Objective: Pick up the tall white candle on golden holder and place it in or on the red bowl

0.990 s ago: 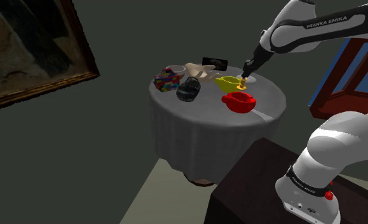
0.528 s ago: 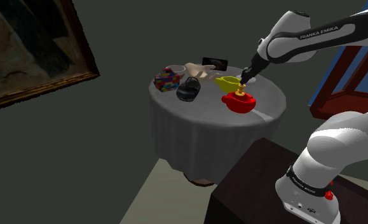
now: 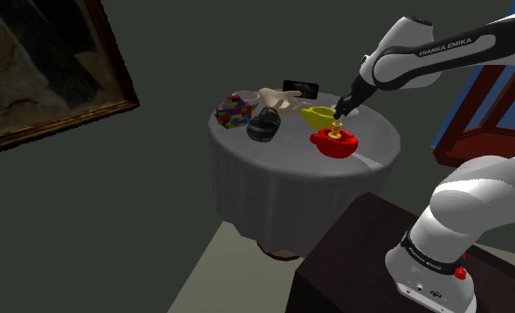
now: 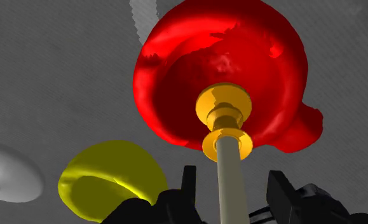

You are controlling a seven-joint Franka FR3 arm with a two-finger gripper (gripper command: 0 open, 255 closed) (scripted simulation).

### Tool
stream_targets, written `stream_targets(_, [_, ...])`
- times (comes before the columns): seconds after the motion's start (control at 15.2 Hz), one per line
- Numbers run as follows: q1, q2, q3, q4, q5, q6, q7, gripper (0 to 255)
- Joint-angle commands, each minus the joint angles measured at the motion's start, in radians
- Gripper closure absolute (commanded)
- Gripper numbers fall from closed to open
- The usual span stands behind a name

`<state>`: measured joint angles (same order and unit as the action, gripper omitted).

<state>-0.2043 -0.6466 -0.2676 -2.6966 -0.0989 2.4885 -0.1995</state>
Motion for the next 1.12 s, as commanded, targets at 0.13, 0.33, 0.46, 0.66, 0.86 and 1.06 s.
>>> stream_targets(0.13, [0.000, 0.000, 0.000, 0.000, 0.000, 0.000, 0.000, 0])
stream_targets(0.33, [-0.006, -0.032, 0.006, 0.010, -0.002, -0.042, 0.002, 0])
stream_targets(0.46, [-0.014, -0.092, 0.018, 0.035, -0.004, -0.126, 0.005, 0])
stream_targets(0.66, [-0.017, -0.113, 0.022, 0.046, -0.004, -0.159, 0.006, 0])
stream_targets(0.86, [-0.017, -0.113, 0.022, 0.046, -0.004, -0.159, 0.006, 0])
stream_targets(1.06, [-0.017, -0.113, 0.022, 0.046, -0.004, -0.159, 0.006, 0])
